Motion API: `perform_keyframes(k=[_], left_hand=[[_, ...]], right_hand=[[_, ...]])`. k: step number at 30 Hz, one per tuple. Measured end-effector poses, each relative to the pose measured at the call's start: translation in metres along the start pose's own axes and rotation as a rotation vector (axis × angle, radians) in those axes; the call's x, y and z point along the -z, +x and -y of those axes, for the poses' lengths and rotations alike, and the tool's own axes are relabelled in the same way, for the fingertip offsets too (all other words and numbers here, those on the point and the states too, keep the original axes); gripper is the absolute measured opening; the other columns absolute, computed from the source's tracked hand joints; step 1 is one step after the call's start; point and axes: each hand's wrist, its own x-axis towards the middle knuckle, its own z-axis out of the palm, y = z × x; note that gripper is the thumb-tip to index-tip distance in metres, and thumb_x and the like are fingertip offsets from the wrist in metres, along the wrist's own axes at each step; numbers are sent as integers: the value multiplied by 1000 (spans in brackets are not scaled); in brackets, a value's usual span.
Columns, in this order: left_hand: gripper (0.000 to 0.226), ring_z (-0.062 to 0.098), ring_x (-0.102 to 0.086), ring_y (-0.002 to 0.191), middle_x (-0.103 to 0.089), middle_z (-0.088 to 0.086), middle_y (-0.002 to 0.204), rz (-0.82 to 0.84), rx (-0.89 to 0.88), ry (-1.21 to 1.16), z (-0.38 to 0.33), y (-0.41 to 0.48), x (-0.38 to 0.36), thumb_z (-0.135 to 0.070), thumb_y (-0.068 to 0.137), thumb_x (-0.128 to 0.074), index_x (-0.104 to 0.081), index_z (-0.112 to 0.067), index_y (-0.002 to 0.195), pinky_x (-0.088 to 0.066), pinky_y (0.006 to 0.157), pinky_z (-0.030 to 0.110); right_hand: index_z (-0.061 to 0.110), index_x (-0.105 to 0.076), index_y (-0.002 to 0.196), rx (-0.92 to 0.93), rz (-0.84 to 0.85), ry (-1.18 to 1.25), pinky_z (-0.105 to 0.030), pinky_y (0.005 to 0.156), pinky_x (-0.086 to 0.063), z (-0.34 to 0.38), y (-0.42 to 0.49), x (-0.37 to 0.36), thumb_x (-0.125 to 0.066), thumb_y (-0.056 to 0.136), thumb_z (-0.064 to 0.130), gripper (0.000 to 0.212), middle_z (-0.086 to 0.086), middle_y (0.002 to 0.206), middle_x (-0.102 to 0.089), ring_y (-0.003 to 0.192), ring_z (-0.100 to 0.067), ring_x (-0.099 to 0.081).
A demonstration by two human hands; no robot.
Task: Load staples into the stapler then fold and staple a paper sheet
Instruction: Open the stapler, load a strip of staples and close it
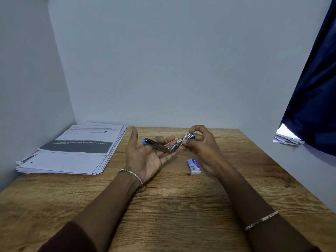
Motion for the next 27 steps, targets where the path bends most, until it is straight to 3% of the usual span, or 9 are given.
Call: perform_keyframes(k=[4,6,8,12,16,19,22,24,27], left_hand=[[103,48,-50,133,-51,36,142,187,151,-98,-11,-3,4,-81,82,-47,-68,15,112,-44,107,60],[101,41,-45,140,-46,31,149,270,208,-4,-18,-7,3,-75,88,-46,-52,13,136,-43,111,53],[86,41,-44,140,-45,29,151,269,232,62,-19,-9,-1,-60,94,-53,-45,9,144,-44,111,51],[61,39,-73,101,-66,29,124,136,248,182,-5,-8,-12,-43,92,-59,-60,7,127,-63,77,44],[52,23,-67,58,-70,19,92,132,316,265,7,-8,-16,-45,93,-52,-70,0,111,-55,49,27],[53,13,-53,47,-60,9,71,153,310,322,15,-7,-18,-50,96,-47,-74,-4,98,-43,41,22],[43,10,-44,40,-53,6,61,121,275,326,17,-8,-20,-47,95,-51,-66,-9,86,-35,36,19],[40,10,-41,36,-51,5,58,66,245,328,18,-8,-21,-46,99,-48,-62,-12,82,-32,34,17],[38,10,-38,33,-51,3,55,-33,170,372,18,-7,-21,-46,103,-44,-54,-14,87,-31,33,15]], right_hand=[[10,-56,105,-37,59,183,-28,71,-62,6,2,6,-55,91,-17,31,-20,93,-74,79,-23,-73],[9,-55,111,-52,105,249,-28,73,-60,7,1,8,-52,93,-17,32,-18,91,-77,81,-21,-73],[8,-55,115,-66,140,302,-29,72,-59,8,1,8,-50,95,-15,32,-18,94,-77,80,-21,-72],[11,-58,116,-68,181,290,-26,68,-50,8,0,5,-47,97,-11,31,-18,97,-77,76,-16,-71],[14,-63,112,-110,268,288,-27,54,-52,2,-2,-2,-49,100,-5,26,-17,98,-75,61,-15,-61],[15,-66,110,-134,315,285,-24,48,-53,-4,-4,-11,-51,101,-1,23,-16,92,-66,50,-6,-48],[18,-64,113,-98,286,180,-28,56,-55,-7,-3,-14,-53,101,3,22,-18,83,-63,53,-10,-54],[21,-63,113,-35,215,40,-31,61,-54,-10,-5,-17,-57,101,9,18,-7,71,-64,57,-14,-60],[25,-61,111,148,26,-265,-36,73,-54,-13,-10,-22,-65,98,18,16,0,92,-72,77,-16,-69]])
